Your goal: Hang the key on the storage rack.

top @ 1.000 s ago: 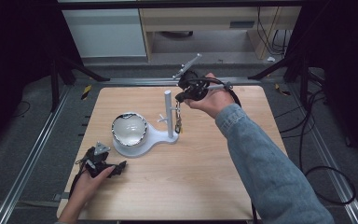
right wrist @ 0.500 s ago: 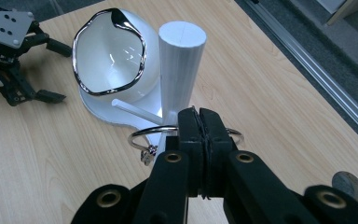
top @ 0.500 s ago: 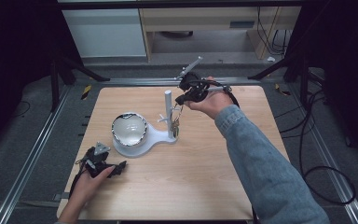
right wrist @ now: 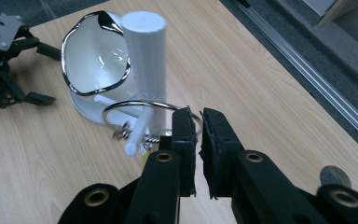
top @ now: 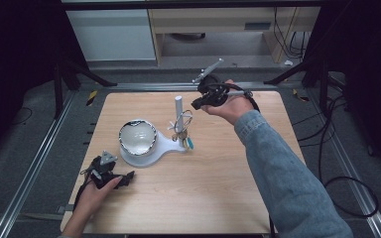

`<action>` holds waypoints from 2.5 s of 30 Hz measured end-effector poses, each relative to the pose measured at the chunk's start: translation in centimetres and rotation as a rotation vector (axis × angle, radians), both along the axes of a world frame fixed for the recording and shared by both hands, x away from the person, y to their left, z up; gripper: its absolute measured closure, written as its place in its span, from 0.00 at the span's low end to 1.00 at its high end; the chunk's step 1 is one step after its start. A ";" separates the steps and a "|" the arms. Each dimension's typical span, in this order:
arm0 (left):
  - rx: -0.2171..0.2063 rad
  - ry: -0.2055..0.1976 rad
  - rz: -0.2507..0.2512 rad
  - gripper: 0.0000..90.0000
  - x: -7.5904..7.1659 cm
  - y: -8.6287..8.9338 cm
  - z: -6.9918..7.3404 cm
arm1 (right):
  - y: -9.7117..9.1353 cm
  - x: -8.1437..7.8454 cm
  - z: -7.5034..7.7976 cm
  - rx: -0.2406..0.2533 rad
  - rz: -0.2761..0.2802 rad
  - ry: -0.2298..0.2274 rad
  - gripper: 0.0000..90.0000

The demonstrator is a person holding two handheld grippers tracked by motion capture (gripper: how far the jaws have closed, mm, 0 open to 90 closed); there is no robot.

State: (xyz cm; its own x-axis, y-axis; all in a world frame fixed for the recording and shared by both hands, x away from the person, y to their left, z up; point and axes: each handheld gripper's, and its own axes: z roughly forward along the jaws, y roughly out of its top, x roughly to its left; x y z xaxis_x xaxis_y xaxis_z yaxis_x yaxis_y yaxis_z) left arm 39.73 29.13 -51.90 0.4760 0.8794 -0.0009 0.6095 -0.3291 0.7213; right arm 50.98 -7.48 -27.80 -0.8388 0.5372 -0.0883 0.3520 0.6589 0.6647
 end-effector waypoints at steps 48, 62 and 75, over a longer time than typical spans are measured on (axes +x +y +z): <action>-0.005 -0.001 0.005 0.00 0.0 0.0 0.0 | -8.0 0.6 -2.8 -0.119 -0.246 0.036 0.14; -0.004 0.001 0.006 0.00 -0.1 0.0 0.0 | -11.2 -1.2 -4.6 -0.092 -0.289 -0.026 0.13; -0.005 0.002 0.008 0.00 -0.1 -0.1 0.0 | -14.7 -2.7 -7.4 -0.123 -0.327 -0.059 0.15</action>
